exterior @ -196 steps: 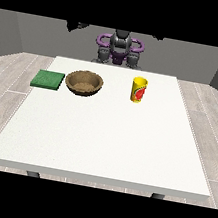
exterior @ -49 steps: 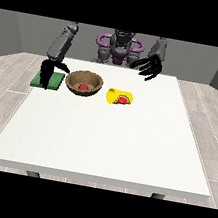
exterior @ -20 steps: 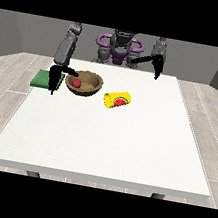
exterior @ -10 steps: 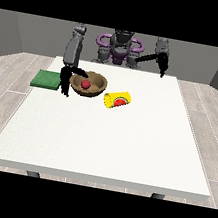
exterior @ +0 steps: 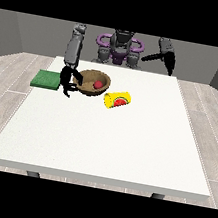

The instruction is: Pick the cup and pour the ball into the bowl, then pick the bowl and place it on the pad

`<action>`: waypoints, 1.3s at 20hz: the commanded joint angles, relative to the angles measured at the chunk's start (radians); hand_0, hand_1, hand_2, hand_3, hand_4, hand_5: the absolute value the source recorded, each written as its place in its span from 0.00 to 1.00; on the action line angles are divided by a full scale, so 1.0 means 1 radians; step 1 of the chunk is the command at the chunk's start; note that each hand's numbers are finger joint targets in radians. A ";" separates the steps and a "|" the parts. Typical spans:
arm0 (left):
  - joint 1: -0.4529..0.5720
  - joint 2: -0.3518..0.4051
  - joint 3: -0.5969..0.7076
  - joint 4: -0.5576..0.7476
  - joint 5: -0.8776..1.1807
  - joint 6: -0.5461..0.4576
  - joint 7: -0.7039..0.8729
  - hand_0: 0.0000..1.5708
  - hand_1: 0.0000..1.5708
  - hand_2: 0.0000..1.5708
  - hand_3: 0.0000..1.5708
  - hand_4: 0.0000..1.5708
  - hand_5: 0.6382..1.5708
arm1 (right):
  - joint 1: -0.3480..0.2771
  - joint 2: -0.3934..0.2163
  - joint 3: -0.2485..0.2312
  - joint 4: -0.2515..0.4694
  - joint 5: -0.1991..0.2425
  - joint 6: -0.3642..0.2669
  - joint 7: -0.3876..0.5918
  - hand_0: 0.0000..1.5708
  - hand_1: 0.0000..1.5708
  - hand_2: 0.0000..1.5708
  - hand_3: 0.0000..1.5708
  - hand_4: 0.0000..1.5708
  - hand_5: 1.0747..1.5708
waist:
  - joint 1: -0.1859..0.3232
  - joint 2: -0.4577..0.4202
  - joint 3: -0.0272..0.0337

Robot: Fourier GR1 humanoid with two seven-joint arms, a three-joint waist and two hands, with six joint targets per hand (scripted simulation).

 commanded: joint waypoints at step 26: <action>0.133 0.033 0.125 0.194 0.046 0.066 -0.222 0.00 0.00 0.00 0.00 0.00 0.99 | 0.000 -0.231 -0.024 -0.084 -0.069 0.181 0.372 1.00 1.00 1.00 1.00 0.68 0.97 | -0.182 -0.050 0.0235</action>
